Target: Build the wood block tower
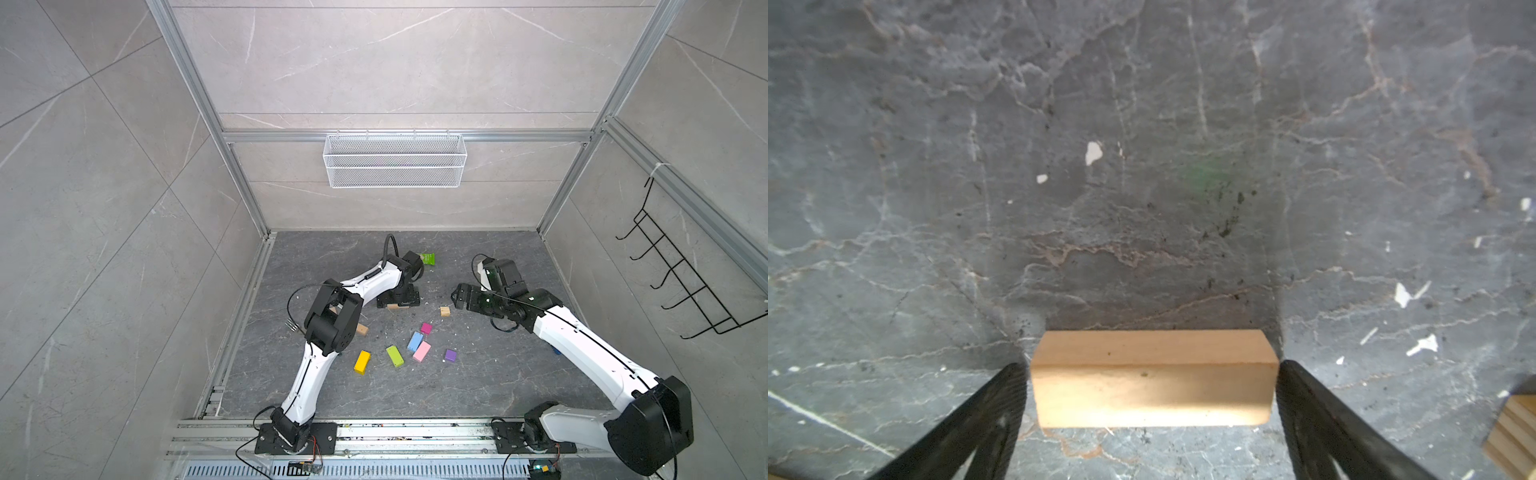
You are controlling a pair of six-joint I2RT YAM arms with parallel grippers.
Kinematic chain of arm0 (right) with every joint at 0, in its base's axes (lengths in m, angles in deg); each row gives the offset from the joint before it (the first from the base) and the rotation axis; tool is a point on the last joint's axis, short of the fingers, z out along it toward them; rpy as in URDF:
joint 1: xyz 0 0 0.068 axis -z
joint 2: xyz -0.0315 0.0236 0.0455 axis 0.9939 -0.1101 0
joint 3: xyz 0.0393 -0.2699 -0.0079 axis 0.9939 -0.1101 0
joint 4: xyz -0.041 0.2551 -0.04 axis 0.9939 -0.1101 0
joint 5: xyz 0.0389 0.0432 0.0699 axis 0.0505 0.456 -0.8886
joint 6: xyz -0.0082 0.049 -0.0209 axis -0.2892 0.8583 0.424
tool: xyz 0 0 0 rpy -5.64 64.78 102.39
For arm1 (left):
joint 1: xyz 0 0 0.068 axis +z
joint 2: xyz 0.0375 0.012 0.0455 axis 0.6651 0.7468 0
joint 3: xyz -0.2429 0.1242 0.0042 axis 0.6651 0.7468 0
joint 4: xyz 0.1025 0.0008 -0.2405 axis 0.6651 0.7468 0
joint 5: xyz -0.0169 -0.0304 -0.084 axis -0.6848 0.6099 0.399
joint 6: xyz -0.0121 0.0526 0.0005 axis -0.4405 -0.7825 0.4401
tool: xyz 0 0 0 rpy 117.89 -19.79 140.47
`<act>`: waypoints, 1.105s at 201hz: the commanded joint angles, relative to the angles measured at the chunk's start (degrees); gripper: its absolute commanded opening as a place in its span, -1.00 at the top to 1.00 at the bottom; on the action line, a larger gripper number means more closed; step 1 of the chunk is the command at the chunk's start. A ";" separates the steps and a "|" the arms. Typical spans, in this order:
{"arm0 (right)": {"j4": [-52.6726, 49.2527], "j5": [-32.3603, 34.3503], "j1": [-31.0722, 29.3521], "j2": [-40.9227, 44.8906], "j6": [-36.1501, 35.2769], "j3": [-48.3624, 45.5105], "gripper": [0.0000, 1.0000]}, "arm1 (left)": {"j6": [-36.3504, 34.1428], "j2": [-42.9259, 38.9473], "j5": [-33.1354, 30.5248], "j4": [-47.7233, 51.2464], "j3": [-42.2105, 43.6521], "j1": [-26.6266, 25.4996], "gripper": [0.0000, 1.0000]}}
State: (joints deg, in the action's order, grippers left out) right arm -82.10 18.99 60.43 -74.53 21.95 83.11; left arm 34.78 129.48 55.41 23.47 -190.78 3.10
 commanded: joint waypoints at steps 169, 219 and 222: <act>-0.57 -1.45 -0.05 0.98 -1.15 3.60 -0.98 | -15.72 -13.69 0.64 2.07 3.99 -0.17 -0.99; 0.28 -3.43 -0.07 2.38 -3.44 4.38 -0.98 | -22.93 -21.39 -2.10 2.06 14.09 0.31 -0.99; 0.34 -3.81 -0.05 2.40 -3.72 4.36 -0.98 | -23.06 -21.76 -2.22 2.08 14.61 0.39 -0.99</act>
State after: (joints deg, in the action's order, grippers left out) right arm -82.08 16.58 60.43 -73.61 20.55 85.42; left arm 17.05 112.49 55.21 23.32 -179.98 3.08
